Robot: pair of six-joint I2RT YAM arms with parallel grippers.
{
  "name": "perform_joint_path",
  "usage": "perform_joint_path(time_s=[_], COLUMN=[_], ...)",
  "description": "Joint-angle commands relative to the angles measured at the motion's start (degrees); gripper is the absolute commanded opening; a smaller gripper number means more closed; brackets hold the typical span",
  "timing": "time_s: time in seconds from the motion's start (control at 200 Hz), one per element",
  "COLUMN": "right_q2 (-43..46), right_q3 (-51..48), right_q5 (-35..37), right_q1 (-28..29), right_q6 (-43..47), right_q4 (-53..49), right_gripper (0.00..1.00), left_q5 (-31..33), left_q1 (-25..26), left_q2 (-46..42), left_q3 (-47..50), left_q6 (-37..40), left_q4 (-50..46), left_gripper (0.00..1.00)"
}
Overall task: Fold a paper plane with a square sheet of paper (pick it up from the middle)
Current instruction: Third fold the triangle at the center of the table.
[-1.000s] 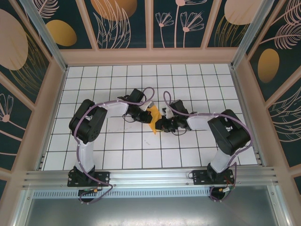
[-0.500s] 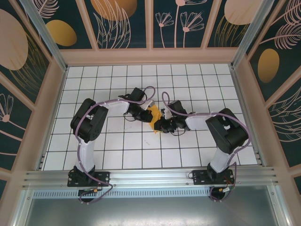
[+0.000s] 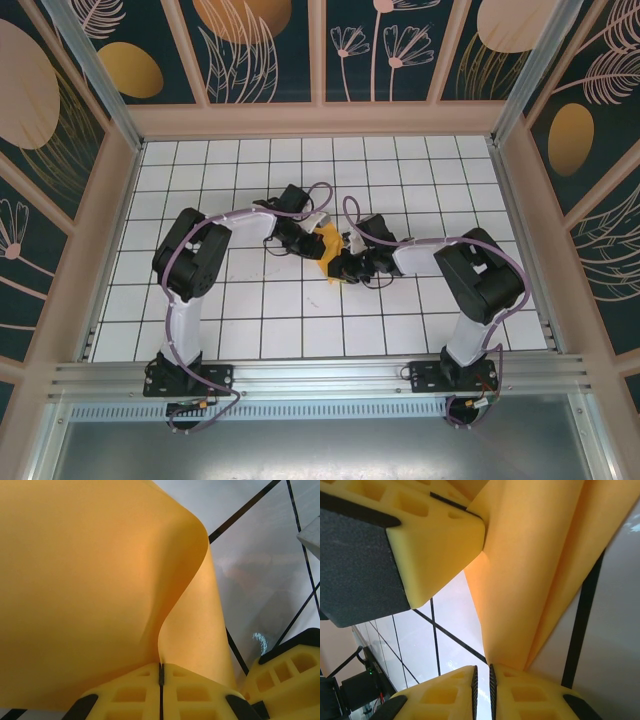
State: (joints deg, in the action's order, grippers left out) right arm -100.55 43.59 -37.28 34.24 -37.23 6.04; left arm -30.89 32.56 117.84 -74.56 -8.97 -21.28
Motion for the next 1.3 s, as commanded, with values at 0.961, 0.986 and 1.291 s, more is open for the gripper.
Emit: perform_joint_path(time_s=[0.961,0.986,1.291], right_q2=[0.78,0.28,-2.27], right_q3=[1.5,1.41,1.13], right_q5=[1.94,1.76,1.66], right_q1=[1.36,1.44,1.7], right_q6=[-3.84,-3.8,-3.46], right_q4=[-0.67,-0.51,-1.17], right_gripper=[0.16,0.16,0.16], left_q5=[3.36,3.4,5.09], left_q1=[-1.1,-1.09,-1.09], left_q2=[3.44,3.36,4.05], left_q3=[-1.37,-1.52,-2.97], left_q6=[4.03,4.12,6.22], left_q4=[-2.01,-2.14,-4.08], left_gripper=[0.09,0.09,0.07])
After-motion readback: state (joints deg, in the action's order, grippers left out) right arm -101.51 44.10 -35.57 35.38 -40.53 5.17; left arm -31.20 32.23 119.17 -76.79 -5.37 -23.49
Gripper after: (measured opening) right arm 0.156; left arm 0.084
